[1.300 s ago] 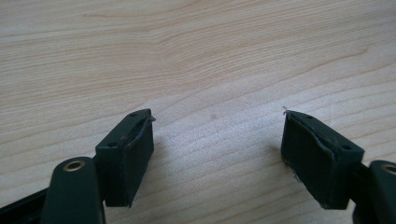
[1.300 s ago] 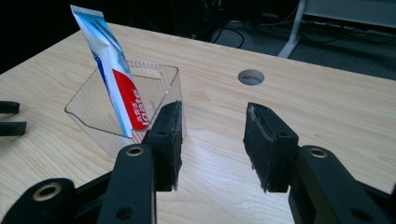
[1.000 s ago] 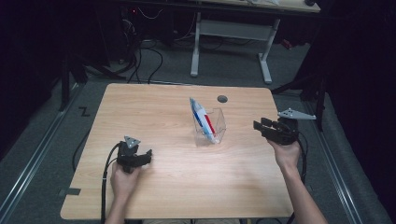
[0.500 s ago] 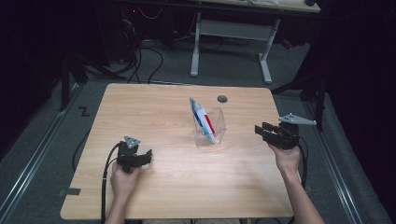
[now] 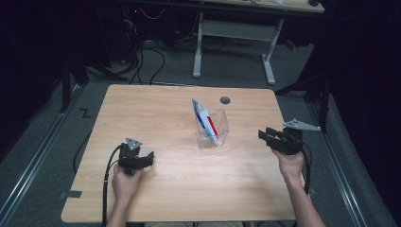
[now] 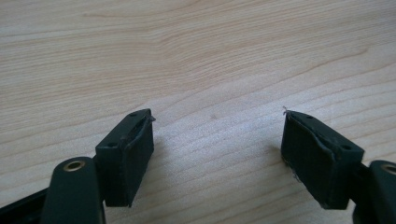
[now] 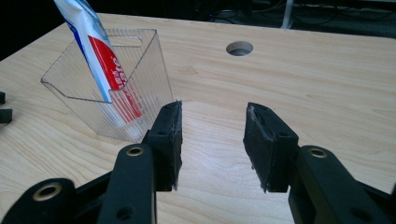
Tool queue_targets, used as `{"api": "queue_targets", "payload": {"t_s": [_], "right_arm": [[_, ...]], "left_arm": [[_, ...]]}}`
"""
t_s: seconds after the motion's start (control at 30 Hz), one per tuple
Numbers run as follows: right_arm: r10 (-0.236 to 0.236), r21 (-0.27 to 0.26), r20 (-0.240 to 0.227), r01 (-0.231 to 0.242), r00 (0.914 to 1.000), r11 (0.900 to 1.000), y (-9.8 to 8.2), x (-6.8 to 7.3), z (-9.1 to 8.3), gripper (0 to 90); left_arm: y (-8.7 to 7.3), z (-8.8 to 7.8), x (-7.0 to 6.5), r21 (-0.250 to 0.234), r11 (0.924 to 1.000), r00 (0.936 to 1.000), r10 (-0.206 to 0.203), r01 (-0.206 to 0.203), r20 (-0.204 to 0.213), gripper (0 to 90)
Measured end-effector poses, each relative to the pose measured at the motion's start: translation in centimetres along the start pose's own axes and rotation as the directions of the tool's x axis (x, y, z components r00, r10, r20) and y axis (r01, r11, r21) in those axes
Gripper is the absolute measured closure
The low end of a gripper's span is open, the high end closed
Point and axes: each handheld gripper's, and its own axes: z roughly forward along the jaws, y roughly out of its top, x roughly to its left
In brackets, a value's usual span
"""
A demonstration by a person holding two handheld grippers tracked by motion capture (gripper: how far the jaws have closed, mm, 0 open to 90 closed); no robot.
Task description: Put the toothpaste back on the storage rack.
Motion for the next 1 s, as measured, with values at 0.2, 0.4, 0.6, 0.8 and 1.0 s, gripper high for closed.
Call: {"api": "queue_targets", "payload": {"t_s": [0.2, 0.4, 0.6, 0.8, 1.0], "right_arm": [[0.014, 0.001, -0.001, -0.014, 0.9999, 1.0, -0.6, -0.1, 0.2, 57.2], [0.021, 0.0, 0.0, -0.021, 0.9998, 1.0, -1.1, -0.3, 0.3, 57.4], [0.034, -0.01, 0.005, -0.034, 0.9994, 0.999, -1.4, -0.6, 0.2, 57.4], [0.04, -0.009, 0.008, -0.04, 0.9991, 0.999, -1.8, -0.7, 0.2, 57.5], [0.05, -0.003, 0.011, -0.05, 0.9987, 0.999, -2.3, -0.9, 0.4, 57.5]], "left_arm": [[0.0, 0.0, 0.0, 0.001, 1.0, 1.0, 0.0, 0.0, 0.001, 25.7], [0.0, 0.0, 0.0, 0.001, 1.0, 1.0, 0.0, 0.0, 0.001, 25.7], [0.0, 0.0, 0.0, 0.001, 1.0, 1.0, 0.0, 0.0, 0.001, 25.7], [0.0, 0.0, 0.0, 0.001, 1.0, 1.0, 0.0, 0.0, 0.001, 25.7], [0.0, 0.0, 0.0, 0.001, 1.0, 1.0, 0.0, 0.0, 0.001, 25.7]]}}
